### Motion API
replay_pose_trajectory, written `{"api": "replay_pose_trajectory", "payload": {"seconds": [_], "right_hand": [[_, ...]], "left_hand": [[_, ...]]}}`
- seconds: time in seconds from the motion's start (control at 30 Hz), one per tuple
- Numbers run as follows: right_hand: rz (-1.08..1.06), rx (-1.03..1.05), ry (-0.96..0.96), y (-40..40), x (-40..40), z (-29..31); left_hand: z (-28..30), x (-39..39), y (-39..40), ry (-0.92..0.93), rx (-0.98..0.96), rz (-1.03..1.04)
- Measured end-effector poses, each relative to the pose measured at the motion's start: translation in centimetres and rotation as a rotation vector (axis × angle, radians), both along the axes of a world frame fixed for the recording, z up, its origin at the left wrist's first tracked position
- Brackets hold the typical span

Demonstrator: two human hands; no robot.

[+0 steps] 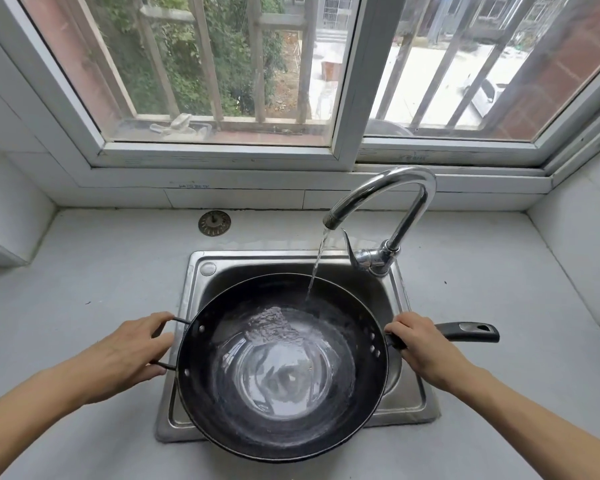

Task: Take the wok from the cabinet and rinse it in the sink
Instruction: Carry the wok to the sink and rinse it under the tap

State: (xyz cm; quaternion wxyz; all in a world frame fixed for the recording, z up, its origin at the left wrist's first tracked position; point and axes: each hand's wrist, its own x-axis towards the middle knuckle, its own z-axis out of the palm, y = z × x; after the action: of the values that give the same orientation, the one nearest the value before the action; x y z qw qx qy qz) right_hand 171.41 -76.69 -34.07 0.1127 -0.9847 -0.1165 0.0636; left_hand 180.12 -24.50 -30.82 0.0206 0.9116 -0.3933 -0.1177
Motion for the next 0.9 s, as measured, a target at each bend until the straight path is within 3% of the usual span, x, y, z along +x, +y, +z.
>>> {"api": "replay_pose_trajectory", "payload": {"seconds": [0.13,0.5,0.9], "right_hand": [[0.005,0.005,-0.015,0.0,-0.4,-0.2],[0.026,0.008,-0.069,0.5,-0.3,0.4],[0.014,-0.016,-0.059,0.6,-0.2,0.6]], "left_hand": [[-1.5,0.5,0.5,0.059,0.020,0.021],[-0.2,4.1,-3.1,0.456,0.196,0.241],[-0.4,5.4,-5.6,0.408,0.412,0.170]]}}
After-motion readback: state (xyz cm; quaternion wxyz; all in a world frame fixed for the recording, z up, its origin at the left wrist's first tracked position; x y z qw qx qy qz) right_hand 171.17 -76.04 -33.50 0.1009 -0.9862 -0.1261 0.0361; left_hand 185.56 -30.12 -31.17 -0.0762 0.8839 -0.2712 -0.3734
